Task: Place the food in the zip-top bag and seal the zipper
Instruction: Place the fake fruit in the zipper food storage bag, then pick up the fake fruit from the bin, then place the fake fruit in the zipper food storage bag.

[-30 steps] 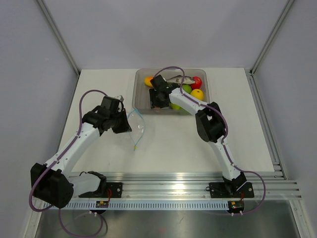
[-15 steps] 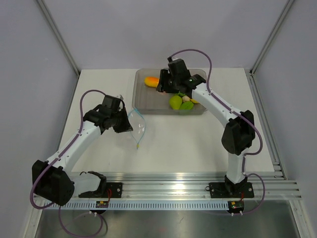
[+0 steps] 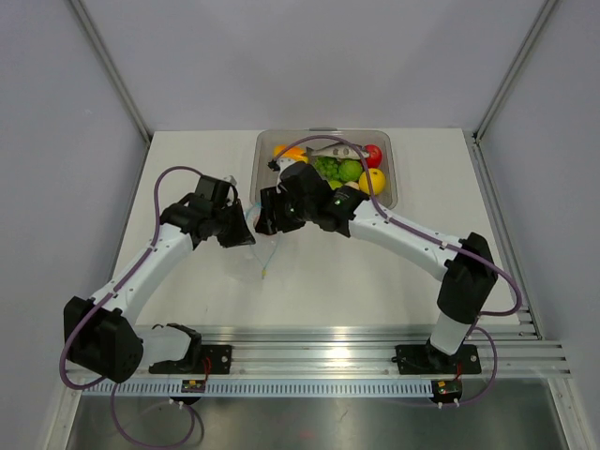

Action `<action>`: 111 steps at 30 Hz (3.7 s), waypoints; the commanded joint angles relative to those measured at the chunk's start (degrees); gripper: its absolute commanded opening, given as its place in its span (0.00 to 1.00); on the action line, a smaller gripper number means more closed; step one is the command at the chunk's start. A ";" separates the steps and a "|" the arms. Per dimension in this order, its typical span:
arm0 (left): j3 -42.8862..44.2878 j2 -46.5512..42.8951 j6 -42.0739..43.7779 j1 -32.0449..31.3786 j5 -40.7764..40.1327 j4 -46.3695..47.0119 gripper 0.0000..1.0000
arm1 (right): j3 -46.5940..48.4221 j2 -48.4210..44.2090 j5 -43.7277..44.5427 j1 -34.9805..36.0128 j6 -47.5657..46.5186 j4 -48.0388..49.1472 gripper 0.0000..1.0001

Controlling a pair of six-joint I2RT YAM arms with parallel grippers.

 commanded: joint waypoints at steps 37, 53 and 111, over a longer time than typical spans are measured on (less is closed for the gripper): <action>1.71 -3.48 2.06 0.47 9.78 4.11 0.00 | -3.82 -0.02 18.33 -24.78 1.63 -5.34 0.46; 0.48 -3.83 2.86 0.47 10.04 4.37 0.00 | 1.55 17.74 8.84 -31.55 5.32 -6.14 0.80; 3.03 -1.10 2.42 -0.67 10.12 4.02 0.00 | 3.13 -4.94 3.03 0.52 -1.72 1.25 0.25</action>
